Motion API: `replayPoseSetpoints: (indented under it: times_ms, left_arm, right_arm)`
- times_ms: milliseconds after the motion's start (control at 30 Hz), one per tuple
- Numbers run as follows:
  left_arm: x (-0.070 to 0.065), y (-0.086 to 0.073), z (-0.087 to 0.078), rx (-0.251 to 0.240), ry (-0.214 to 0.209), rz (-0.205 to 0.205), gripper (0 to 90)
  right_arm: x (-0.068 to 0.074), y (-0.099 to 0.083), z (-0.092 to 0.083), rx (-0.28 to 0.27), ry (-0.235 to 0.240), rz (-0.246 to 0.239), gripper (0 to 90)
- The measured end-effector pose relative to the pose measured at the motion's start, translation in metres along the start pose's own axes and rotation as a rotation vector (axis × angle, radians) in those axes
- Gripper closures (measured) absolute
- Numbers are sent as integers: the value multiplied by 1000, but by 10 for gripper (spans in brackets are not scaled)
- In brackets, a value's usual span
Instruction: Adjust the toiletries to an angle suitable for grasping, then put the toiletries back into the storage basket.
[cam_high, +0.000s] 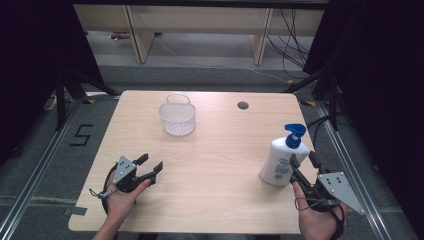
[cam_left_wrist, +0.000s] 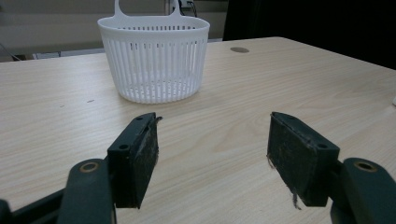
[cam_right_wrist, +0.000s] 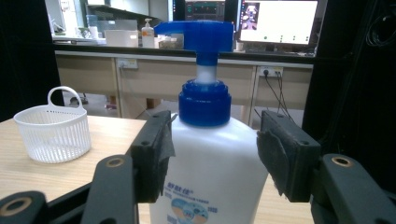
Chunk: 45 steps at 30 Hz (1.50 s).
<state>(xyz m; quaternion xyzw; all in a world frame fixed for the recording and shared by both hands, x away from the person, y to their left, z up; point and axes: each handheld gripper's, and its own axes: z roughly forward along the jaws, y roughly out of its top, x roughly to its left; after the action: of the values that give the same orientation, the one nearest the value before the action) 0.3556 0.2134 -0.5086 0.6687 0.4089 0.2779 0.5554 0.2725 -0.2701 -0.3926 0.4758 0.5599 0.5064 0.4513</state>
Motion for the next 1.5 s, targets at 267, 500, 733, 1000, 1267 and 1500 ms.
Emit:
replayPoseSetpoints:
  times_ms: [267, 500, 733, 1000, 1267, 1500]
  left_arm:
    - [1, -2, -4, 4, 18, -1, 329]
    - [0, -2, -8, 2, 26, -2, 329]
    - [-2, -1, -7, -15, 15, 5, 329]
    - [-1, -2, -9, 4, 33, 1, 328]
    - [1, -1, -2, -5, 19, 3, 328]
    - [-2, -1, -1, -9, -1, 5, 328]
  right_arm:
    - [-1, 1, 3, -10, 4, 4, 449]
    - [0, 2, 2, 3, 3, 9, 445]
    - [0, 5, 1, -31, 6, -18, 443]
    - [2, 8, 8, -29, 23, -12, 444]
    - [3, 12, 13, -30, 29, -23, 458]
    - [6, 15, 15, -24, 10, -20, 479]
